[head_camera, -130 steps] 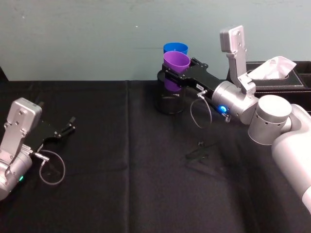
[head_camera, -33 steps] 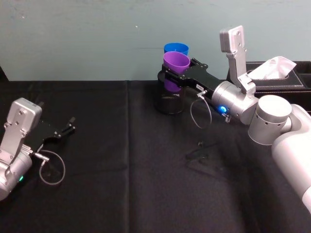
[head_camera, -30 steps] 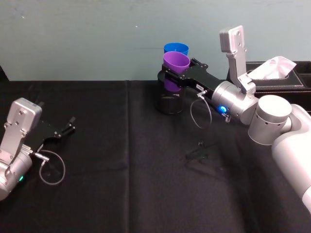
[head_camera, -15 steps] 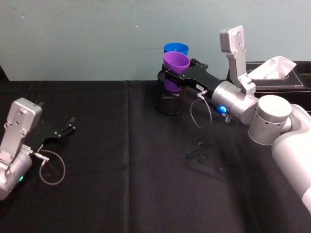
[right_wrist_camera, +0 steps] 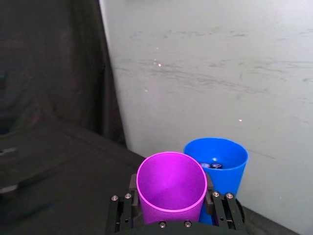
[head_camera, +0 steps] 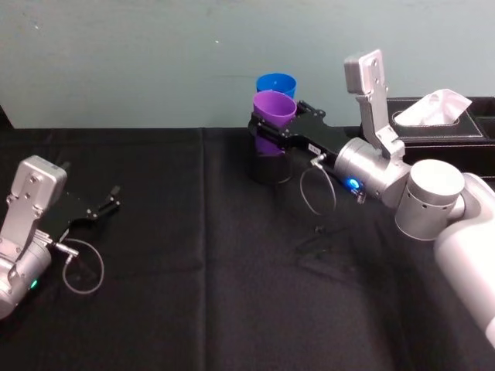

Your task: Pick up one cup with a gripper and tap it against the other cup.

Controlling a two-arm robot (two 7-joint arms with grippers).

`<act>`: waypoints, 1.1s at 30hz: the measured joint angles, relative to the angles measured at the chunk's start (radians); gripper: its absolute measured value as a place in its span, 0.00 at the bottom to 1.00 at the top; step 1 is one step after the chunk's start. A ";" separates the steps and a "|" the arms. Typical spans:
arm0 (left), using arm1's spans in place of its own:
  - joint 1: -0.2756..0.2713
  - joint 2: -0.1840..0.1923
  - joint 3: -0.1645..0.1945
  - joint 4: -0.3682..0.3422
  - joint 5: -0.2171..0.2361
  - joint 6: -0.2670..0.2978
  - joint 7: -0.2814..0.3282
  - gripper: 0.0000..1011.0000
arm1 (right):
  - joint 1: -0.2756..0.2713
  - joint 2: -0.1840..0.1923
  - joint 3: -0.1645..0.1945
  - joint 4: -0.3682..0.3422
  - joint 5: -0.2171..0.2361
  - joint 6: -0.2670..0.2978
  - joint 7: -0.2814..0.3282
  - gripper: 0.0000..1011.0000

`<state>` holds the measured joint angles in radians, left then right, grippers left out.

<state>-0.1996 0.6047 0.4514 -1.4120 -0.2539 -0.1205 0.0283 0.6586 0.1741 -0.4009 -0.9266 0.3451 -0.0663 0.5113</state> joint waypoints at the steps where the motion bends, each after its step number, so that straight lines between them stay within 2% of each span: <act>1: 0.000 0.000 0.000 0.000 0.000 0.000 0.000 0.99 | -0.018 0.008 0.000 -0.029 0.001 0.008 0.002 0.72; 10: 0.000 0.000 0.000 0.000 0.000 0.000 0.000 0.99 | -0.144 0.071 -0.003 -0.236 0.017 0.047 -0.004 0.72; 13: 0.000 0.000 0.000 0.000 0.000 0.000 0.000 0.99 | -0.203 0.102 -0.004 -0.317 0.020 0.054 -0.016 0.72; 19: 0.000 0.000 0.000 0.000 0.000 0.000 0.000 0.99 | -0.294 0.146 -0.011 -0.408 0.009 0.039 -0.039 0.72; 25: 0.000 0.000 0.000 0.000 0.000 0.000 0.000 0.99 | -0.350 0.160 -0.010 -0.428 0.004 0.011 -0.050 0.72; 33: 0.000 0.000 0.000 0.000 0.000 0.000 0.000 0.99 | -0.383 0.160 -0.008 -0.409 -0.006 -0.018 -0.057 0.72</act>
<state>-0.1996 0.6047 0.4514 -1.4119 -0.2539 -0.1205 0.0283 0.2757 0.3341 -0.4089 -1.3354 0.3390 -0.0838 0.4542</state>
